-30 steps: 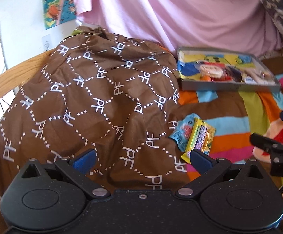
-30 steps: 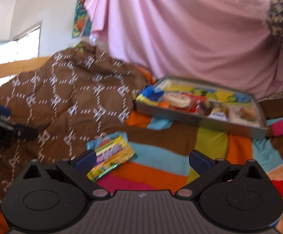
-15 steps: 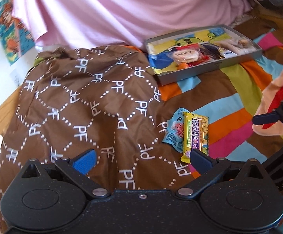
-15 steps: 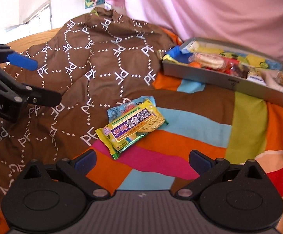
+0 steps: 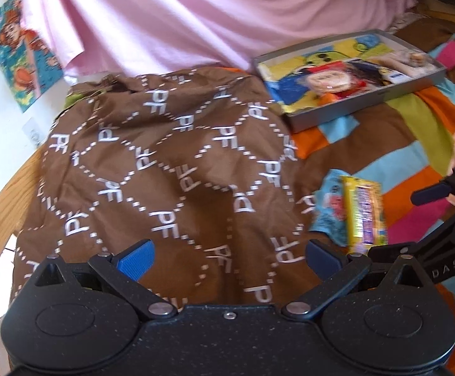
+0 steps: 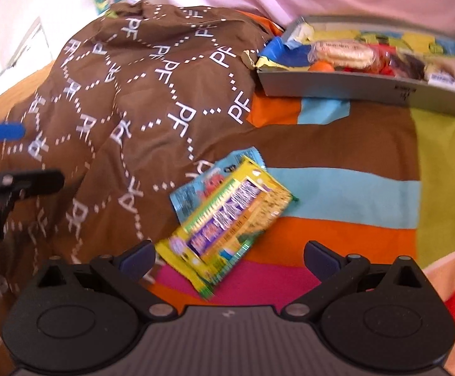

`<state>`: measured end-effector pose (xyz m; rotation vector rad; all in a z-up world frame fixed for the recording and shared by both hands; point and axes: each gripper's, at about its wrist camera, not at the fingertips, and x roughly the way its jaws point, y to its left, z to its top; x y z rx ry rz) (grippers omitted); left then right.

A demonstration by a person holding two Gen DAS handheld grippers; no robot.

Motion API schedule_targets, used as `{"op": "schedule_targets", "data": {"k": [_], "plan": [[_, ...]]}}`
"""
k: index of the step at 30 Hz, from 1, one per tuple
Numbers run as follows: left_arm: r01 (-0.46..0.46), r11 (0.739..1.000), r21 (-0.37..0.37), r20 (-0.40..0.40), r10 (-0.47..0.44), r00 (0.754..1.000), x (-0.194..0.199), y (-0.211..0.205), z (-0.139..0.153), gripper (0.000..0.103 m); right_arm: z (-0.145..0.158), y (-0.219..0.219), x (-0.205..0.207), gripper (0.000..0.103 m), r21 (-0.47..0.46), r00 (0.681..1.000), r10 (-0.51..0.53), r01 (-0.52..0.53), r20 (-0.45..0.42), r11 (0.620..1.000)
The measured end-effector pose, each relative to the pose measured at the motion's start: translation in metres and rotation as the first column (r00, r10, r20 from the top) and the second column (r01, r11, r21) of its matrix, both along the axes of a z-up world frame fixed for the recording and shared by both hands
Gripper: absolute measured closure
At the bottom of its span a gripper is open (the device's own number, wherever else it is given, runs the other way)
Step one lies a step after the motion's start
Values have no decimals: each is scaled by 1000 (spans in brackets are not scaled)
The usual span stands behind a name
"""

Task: Organize snacks
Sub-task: 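Move the right tool to the yellow biscuit packet while the left tool approaches the blue fish packet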

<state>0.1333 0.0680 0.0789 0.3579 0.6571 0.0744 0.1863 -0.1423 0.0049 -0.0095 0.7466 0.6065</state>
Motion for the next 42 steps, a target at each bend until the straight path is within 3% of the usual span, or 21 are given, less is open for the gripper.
{"op": "schedule_targets", "data": {"k": [4, 9, 12, 14, 17, 20, 26, 33, 37, 42], "plan": [[-29, 999, -15, -1, 29, 1000, 2, 12, 2, 1, -2, 9, 13, 0, 50, 994, -79, 83, -79, 995], [-38, 999, -23, 18, 39, 999, 1, 16, 7, 1, -9, 15, 17, 8, 26, 983, -137, 141, -122, 990], [-33, 999, -31, 22, 34, 999, 1, 15, 6, 1, -10, 14, 14, 19, 8, 988, -122, 124, -95, 992], [-26, 999, -25, 16, 27, 1000, 0, 12, 5, 1, -11, 12, 13, 33, -15, 990, -120, 119, -76, 993], [-18, 999, -28, 8, 18, 1000, 0, 8, 1, 1, -11, 2, 11, 46, -36, 995, -85, 83, -55, 996], [-12, 999, -44, -1, 12, 1000, 3, 1, -2, 1, -10, -11, 10, 49, -60, 998, -48, 45, -41, 997], [38, 997, -72, -10, -39, 999, 12, -21, -10, 1, -7, -46, 2, 54, -133, 1000, 27, -28, -12, 991], [107, 989, -106, -24, -111, 994, 31, -52, -30, 1, 2, -86, -13, 52, -216, 995, 91, -78, 51, 973], [124, 989, -77, -40, -127, 991, 47, -69, -44, 1, -2, -90, -17, 50, -188, 993, 81, -63, 87, 980], [128, 991, -32, -53, -130, 990, 60, -84, -53, 1, -8, -84, -27, 44, -241, 973, 141, -95, 185, 966]]}}
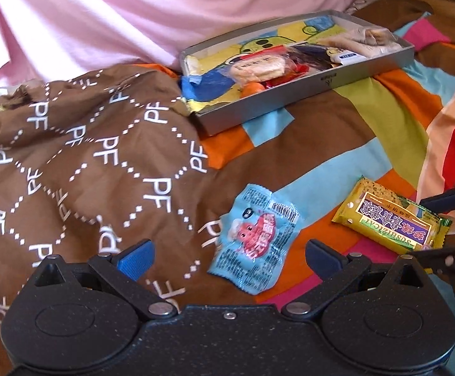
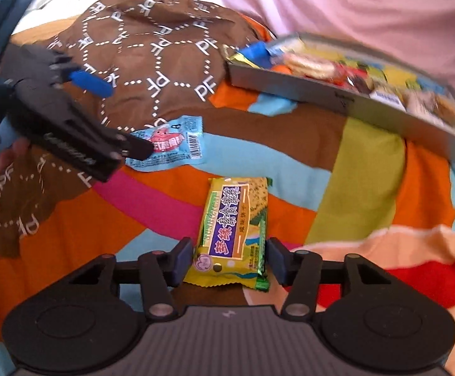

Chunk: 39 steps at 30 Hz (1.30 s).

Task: Organize snacks
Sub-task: 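Move the right tool to the yellow biscuit packet while the left tool approaches the blue fish packet, then close the right tool on the yellow packet while the left tool closes on the blue packet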

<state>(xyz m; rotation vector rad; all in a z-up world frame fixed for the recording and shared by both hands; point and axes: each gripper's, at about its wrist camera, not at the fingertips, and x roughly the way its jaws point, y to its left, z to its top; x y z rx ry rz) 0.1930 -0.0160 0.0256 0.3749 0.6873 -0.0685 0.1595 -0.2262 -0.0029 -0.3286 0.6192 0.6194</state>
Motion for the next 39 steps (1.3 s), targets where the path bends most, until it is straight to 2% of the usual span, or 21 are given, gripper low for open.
{"op": "schedule_targets", "data": {"k": [6, 9, 14, 19, 21, 26, 29, 31, 34, 39], "plan": [[5, 999, 42, -27, -4, 1000, 10, -9, -14, 1, -4, 4, 5, 31, 0, 1000, 14, -14, 17, 1000], [8, 998, 63, -34, -6, 999, 15, -12, -19, 1, -4, 6, 4, 19, -9, 998, 25, -24, 55, 1000], [10, 993, 118, -33, -7, 999, 19, -15, -29, 1, -12, 14, -4, 11, -75, 990, 68, -59, 121, 995], [21, 975, 219, -7, -20, 1000, 19, -21, -39, 1, -15, 17, -6, 6, -97, 985, 76, -62, 154, 993], [33, 970, 241, 4, -34, 999, 20, -24, -40, 1, -15, 16, -4, 6, -91, 985, 64, -50, 160, 995], [77, 948, 309, 11, -85, 996, 24, -33, -44, 1, -16, 15, -3, 10, -113, 969, 19, 9, 245, 994], [115, 927, 356, 14, -129, 992, 23, -37, -47, 1, -17, 16, -1, 13, -121, 968, 16, 14, 250, 993], [128, 925, 357, 15, -142, 990, 23, -36, -48, 2, -18, 15, 0, 17, -119, 968, 20, 10, 248, 993], [137, 940, 314, 6, -146, 989, 21, -32, -46, 9, -18, 16, 0, 25, -119, 970, 33, -5, 240, 993], [177, 950, 258, -22, -178, 984, 17, -31, -45, 31, -17, 15, 1, 32, -96, 978, 39, -20, 203, 995]]}}
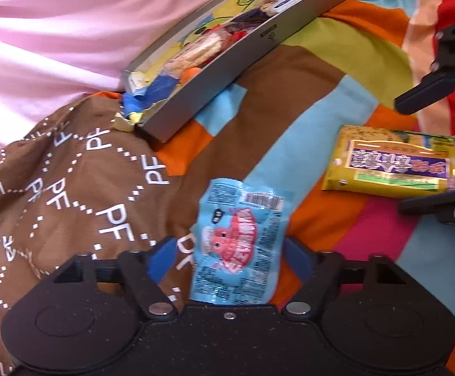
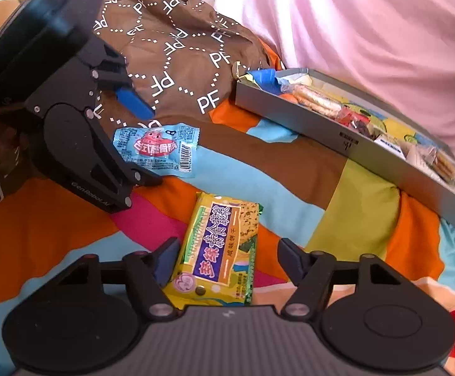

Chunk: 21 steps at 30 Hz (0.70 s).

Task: Organize snacks
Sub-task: 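Close the right tool on the yellow packet while the left tool closes on the blue packet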

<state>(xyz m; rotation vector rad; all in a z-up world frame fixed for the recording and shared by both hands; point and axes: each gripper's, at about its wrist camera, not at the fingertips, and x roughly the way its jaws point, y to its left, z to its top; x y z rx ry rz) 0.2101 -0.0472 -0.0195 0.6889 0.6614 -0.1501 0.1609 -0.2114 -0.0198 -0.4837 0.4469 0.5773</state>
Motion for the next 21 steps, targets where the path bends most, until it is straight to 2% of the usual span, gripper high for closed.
{"op": "schedule_targets", "data": {"k": [3, 8, 13, 19, 21], "plan": [[-2, 999, -52, -34, 1, 999, 3, 5, 3, 37, 0, -1, 2, 32, 13, 1000, -3, 3, -18, 1000], [-48, 983, -174, -99, 31, 995, 13, 21, 8, 37, 0, -2, 2, 37, 21, 1000, -6, 6, -28, 1000], [-117, 953, -281, -151, 76, 986, 16, 29, 10, 38, 1, -4, 7, 49, 47, 997, 0, 4, -82, 999], [-179, 905, -386, -226, 96, 969, 12, 31, 11, 38, 6, -11, 13, 51, 78, 989, -19, 30, -145, 996], [-219, 875, -432, -275, 104, 956, 7, 29, 11, 40, 8, -15, 14, 51, 72, 988, -37, 48, -150, 996]]}}
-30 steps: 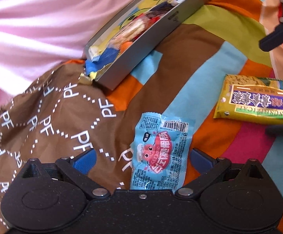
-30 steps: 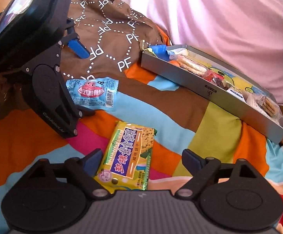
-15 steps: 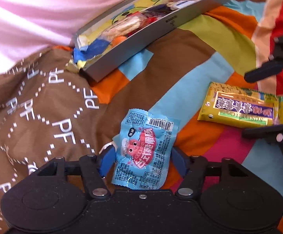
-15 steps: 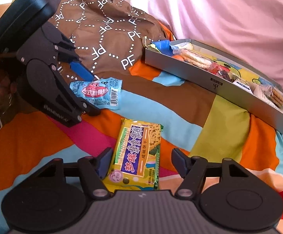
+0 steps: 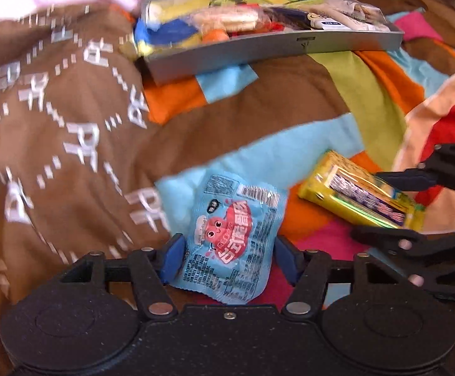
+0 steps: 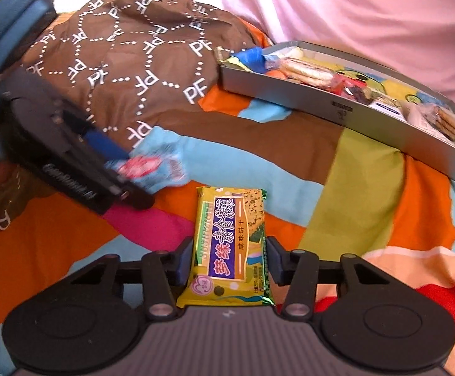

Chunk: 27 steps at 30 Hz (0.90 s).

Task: Organize snacks
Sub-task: 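Close the right tool on the yellow packet while the left tool closes on the blue packet, then lift both packets and carry them over the gray tray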

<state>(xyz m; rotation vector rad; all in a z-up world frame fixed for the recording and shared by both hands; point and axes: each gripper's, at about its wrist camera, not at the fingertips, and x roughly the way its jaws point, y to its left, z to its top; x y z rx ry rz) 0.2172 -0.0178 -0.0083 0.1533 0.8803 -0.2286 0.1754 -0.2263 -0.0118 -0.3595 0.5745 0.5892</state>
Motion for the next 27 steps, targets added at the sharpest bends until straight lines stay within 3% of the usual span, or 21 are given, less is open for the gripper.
{"op": "schedule_targets", "data": {"k": [5, 17, 22, 27], "plan": [[-25, 996, -80, -66, 20, 998, -18, -13, -1, 39, 3, -9, 5, 49, -5, 999, -30, 29, -26, 1000], [115, 991, 68, -37, -113, 993, -21, -28, -7, 27, -6, -9, 10, 32, -9, 1000, -12, 11, -23, 1000], [140, 987, 72, -18, -139, 990, -25, -30, -6, 38, -6, -10, 11, 33, 9, 999, -14, 15, -45, 1000], [118, 992, 49, -22, -117, 993, -24, -29, -6, 40, -6, -8, 8, 49, 15, 999, 3, -2, -49, 1000]]}}
